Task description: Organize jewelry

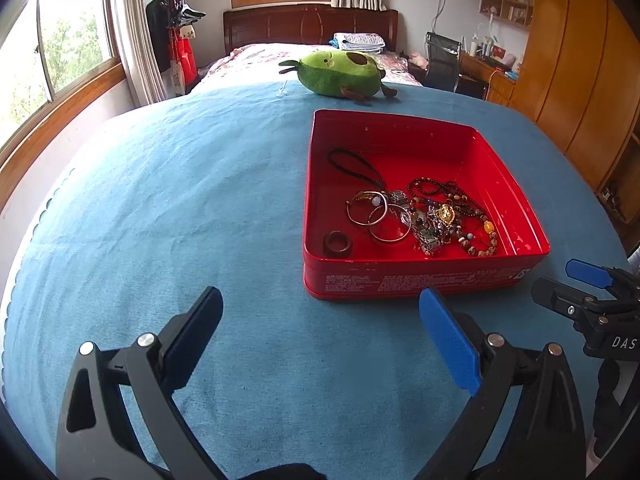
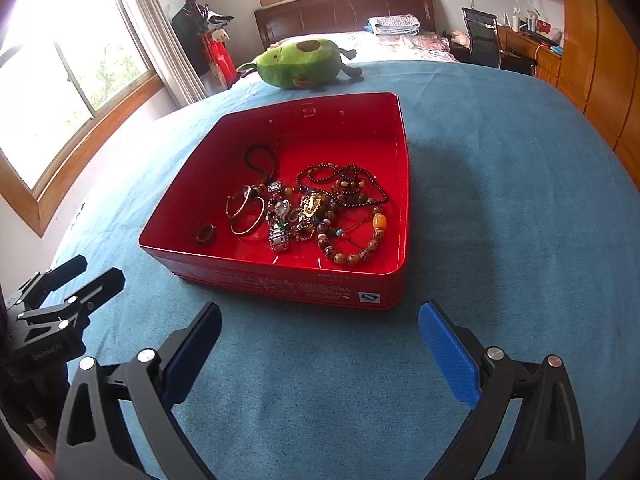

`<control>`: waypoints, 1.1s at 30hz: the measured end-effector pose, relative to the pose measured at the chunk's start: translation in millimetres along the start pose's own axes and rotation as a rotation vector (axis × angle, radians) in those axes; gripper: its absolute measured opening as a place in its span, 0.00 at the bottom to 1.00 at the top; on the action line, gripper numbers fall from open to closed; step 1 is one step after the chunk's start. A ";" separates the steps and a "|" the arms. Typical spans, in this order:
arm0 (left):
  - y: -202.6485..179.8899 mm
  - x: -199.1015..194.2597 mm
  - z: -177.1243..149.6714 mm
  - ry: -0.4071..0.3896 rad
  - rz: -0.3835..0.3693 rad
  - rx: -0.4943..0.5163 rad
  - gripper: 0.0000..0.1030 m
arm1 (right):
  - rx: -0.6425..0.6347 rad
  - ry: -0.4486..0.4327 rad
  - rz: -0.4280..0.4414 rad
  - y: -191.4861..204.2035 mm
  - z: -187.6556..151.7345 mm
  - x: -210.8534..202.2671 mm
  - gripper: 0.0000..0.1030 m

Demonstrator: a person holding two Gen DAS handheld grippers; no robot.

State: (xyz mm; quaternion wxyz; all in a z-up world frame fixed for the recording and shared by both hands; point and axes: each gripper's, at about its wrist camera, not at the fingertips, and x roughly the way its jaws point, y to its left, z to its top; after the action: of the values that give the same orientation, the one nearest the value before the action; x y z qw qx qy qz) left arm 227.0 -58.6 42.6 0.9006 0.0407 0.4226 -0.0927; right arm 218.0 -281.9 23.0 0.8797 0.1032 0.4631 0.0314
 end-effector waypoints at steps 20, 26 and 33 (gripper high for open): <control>0.7 2.6 1.1 0.009 -0.002 0.000 0.95 | -0.005 0.007 -0.002 0.5 0.5 2.1 0.96; 1.2 3.6 1.6 0.010 -0.005 -0.002 0.95 | -0.008 0.010 -0.004 0.9 0.5 2.9 0.96; 2.6 3.2 2.8 0.010 -0.004 -0.008 0.95 | -0.008 0.016 -0.006 0.3 0.6 5.4 0.96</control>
State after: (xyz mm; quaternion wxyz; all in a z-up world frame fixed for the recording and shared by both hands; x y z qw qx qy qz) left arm 231.6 -56.9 41.9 0.8986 0.0368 0.4274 -0.0926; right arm 221.6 -280.9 19.0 0.8764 0.0978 0.4705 0.0313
